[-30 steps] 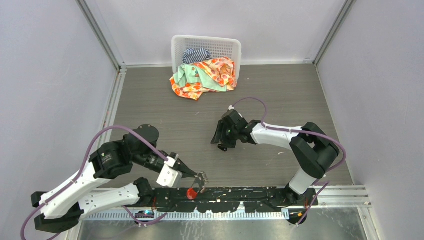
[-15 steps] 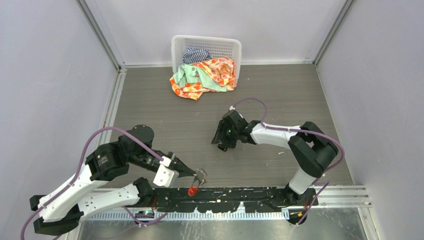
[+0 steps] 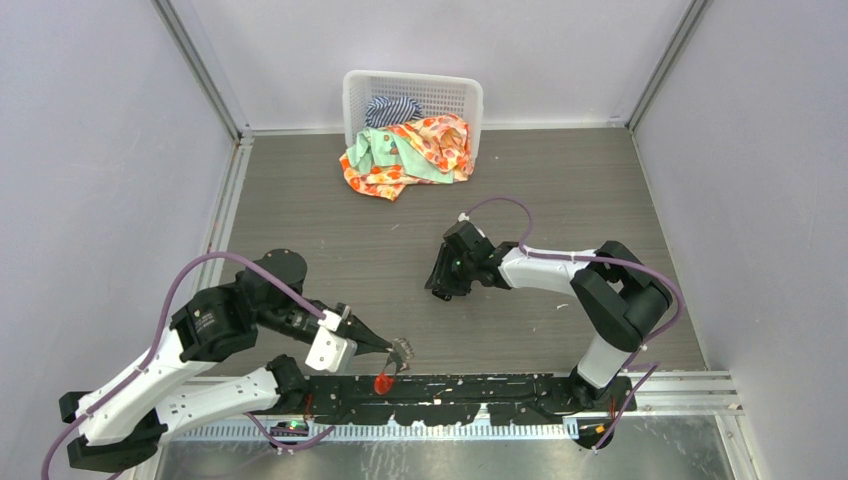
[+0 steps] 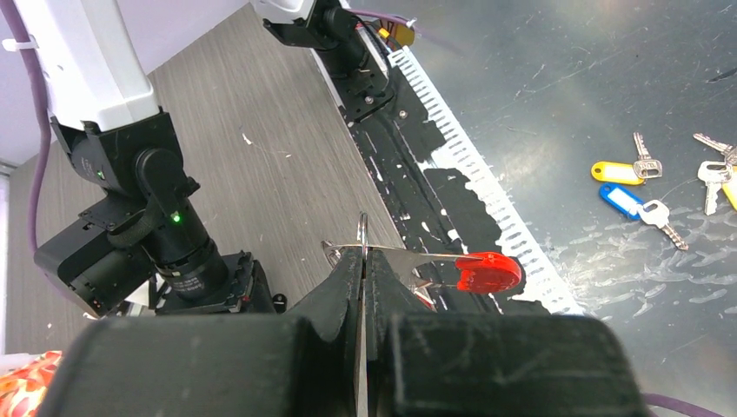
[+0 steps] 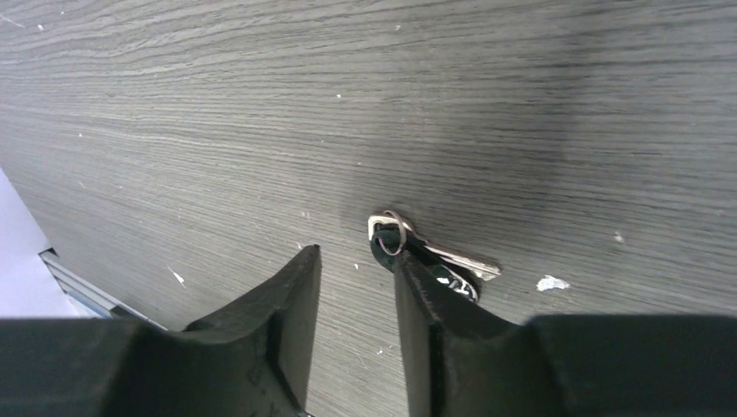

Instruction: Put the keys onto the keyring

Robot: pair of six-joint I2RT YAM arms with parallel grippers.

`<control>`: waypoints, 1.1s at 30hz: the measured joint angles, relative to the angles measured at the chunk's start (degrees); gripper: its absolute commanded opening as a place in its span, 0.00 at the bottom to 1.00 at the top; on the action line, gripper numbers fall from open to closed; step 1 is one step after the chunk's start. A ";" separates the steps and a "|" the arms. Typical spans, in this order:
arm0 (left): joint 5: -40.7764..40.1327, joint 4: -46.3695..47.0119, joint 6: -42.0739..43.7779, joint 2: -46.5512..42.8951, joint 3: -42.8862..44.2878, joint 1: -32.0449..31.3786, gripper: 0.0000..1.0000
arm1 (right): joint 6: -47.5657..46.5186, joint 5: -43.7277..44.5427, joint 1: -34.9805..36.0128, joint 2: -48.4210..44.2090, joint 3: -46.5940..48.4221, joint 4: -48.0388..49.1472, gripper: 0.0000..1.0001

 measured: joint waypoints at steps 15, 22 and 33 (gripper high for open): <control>0.15 0.33 -0.55 0.00 0.00 0.48 0.00 | -1.11 6.05 0.59 0.24 3.34 -6.56 0.20; 0.26 0.31 -0.59 -0.15 0.00 0.63 0.00 | -1.97 7.19 1.66 2.67 7.04 -8.35 0.23; 0.33 0.31 -0.55 -0.55 0.00 0.90 0.00 | -3.93 8.57 2.40 1.70 7.37 -11.15 0.51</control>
